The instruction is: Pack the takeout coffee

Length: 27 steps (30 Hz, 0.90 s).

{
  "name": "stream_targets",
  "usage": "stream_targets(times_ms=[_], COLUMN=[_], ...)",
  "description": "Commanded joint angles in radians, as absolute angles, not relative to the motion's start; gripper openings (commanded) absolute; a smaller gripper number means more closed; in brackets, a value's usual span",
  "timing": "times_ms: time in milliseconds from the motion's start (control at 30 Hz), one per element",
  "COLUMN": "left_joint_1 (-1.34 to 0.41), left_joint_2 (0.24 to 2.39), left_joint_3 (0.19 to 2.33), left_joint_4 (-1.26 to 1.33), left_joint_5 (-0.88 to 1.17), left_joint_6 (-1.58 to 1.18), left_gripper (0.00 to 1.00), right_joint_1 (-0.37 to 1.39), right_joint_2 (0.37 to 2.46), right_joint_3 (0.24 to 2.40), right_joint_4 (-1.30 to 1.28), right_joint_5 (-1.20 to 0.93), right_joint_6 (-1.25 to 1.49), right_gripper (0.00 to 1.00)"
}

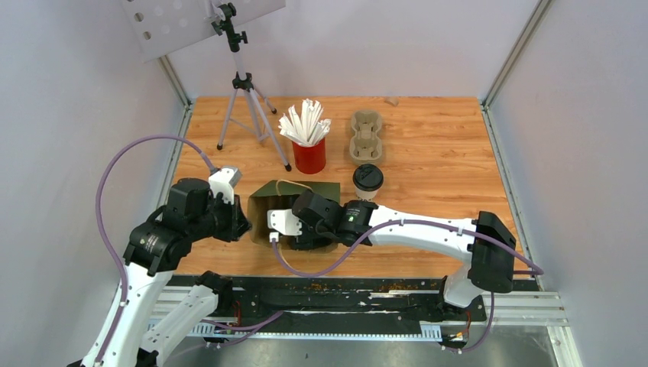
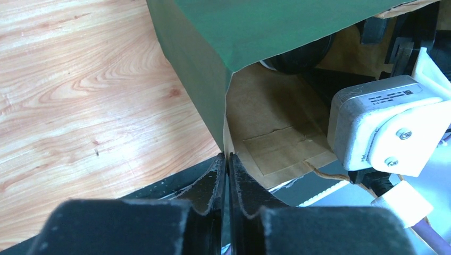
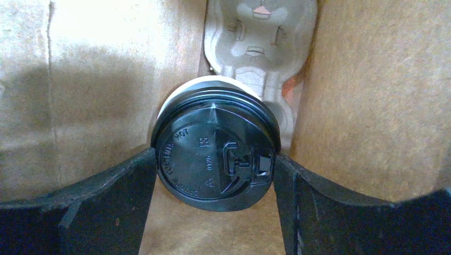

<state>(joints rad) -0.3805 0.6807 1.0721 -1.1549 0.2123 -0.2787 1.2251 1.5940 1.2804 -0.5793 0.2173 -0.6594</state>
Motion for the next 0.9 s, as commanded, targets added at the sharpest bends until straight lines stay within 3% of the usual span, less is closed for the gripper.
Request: stream_targets(times_ms=[0,167,867], left_joint_1=[-0.383,-0.383,-0.383], left_joint_2=[0.672,0.674,0.693], left_joint_3=[1.060,1.054,1.067], left_joint_4=[-1.109,-1.089,-1.102], left_joint_5=[0.242,0.267,0.261], left_joint_6=[-0.270,-0.280,-0.290], left_gripper=[0.07,0.00,0.00], right_joint_1=[1.225,1.226,1.224], right_joint_2=[1.610,1.608,1.531], right_joint_3=[1.329,1.313,1.259], right_joint_4=[-0.564,-0.533,-0.489], right_joint_5=[0.270,0.300,0.281], right_joint_6=[-0.663,-0.655,-0.580], right_gripper=[0.57,0.58,0.57])
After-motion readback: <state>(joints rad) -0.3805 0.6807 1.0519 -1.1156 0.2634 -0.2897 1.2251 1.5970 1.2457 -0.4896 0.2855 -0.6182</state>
